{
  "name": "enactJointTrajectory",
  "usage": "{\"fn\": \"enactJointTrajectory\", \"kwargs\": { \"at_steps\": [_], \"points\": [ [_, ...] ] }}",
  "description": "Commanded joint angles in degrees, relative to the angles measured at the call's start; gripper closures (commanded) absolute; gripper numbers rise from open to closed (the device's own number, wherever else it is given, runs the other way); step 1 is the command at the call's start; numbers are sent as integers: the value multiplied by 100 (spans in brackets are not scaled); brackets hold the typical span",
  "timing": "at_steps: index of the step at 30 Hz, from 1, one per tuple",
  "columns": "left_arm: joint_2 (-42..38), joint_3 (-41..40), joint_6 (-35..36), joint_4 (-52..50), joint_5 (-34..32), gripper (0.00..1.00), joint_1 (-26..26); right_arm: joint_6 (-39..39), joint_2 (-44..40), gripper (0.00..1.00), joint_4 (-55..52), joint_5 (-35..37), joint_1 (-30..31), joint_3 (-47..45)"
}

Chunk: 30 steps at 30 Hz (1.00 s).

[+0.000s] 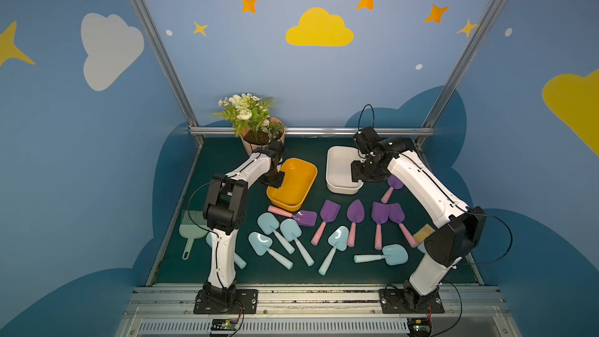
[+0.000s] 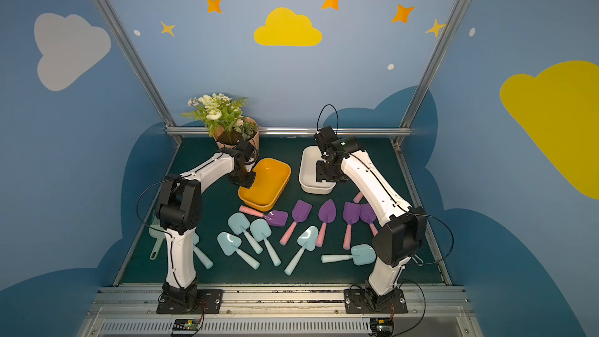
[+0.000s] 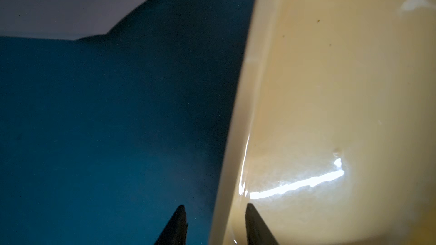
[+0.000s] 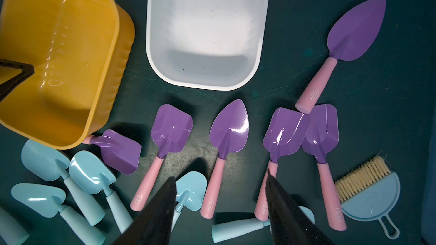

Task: Sort the small shovels by color and place them into the storage box
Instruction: Move the storage box to the center of the board.

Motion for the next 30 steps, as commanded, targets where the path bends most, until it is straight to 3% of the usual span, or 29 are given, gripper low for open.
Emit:
{"fn": "enactJointTrajectory", "kwargs": {
  "at_steps": [1,11,30],
  "points": [
    [65,160,-198,-128,213,79,-12,-102,90,38,-41,-102,-61,-50],
    [80,70,-1091,-202,556,97,-12,-163,100,38,-39,-148,-155,-65],
    [351,404,-1895,-286,614,97,-323,-201,82,38,-39,-203,-221,-85]
  ]
}}
